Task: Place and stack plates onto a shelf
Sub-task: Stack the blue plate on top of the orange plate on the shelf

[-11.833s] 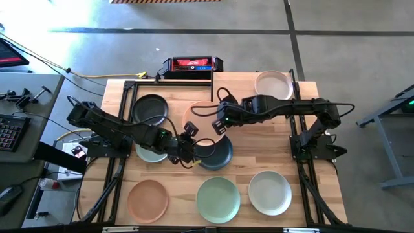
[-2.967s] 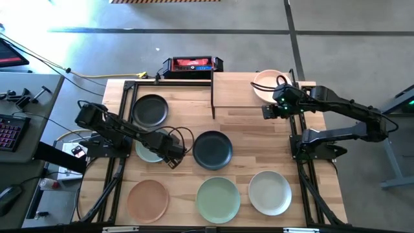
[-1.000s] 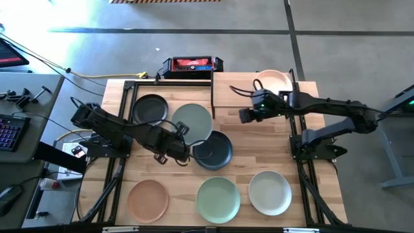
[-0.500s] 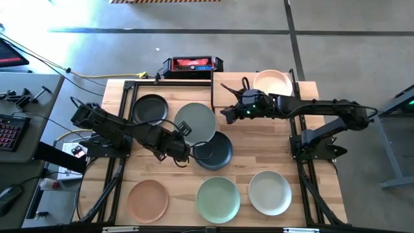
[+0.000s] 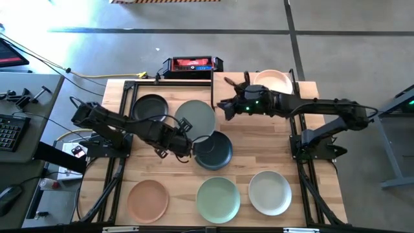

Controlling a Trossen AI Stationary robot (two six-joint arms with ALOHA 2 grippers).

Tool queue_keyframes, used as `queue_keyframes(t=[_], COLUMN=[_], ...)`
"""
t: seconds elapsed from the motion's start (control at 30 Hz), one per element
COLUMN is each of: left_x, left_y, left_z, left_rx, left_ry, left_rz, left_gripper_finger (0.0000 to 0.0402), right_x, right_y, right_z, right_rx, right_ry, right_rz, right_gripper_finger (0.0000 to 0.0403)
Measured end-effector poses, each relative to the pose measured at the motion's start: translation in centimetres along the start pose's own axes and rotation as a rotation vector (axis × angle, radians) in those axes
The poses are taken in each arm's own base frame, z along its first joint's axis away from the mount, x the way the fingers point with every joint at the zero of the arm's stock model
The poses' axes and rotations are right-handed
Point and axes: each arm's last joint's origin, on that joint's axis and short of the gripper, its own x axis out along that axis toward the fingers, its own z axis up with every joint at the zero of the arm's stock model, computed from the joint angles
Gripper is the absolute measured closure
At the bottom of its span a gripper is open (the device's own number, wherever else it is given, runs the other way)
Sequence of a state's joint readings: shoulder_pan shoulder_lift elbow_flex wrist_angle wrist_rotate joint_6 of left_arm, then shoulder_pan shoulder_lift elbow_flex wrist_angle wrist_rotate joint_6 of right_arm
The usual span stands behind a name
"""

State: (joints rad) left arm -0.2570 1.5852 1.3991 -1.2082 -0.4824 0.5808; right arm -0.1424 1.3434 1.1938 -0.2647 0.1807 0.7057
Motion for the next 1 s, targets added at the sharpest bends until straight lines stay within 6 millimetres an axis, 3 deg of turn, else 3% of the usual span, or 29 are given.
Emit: queue_keyframes(t=[0.27,0.6,1.0], left_x=[0.3,0.4,0.4], left_y=[0.5,0.7,0.9], left_z=[-0.4,-0.3,-0.2], left_rx=[-0.023,-0.025,-0.071], left_ry=[0.010,0.004,-0.001], left_rz=[-0.003,0.003,0.042], left_gripper_finger=[0.0401,0.0401,0.0401], right_x=[-1.5,2.2,4.8], right_y=[0.8,0.0,0.1], right_z=[2.7,0.9,-1.1], right_rx=[-0.061,-0.042,-0.011], right_ry=[-0.008,0.172,0.320], right_rz=[-0.089,-0.236,-0.186], right_gripper_finger=[0.0275,0.0275,0.0275])
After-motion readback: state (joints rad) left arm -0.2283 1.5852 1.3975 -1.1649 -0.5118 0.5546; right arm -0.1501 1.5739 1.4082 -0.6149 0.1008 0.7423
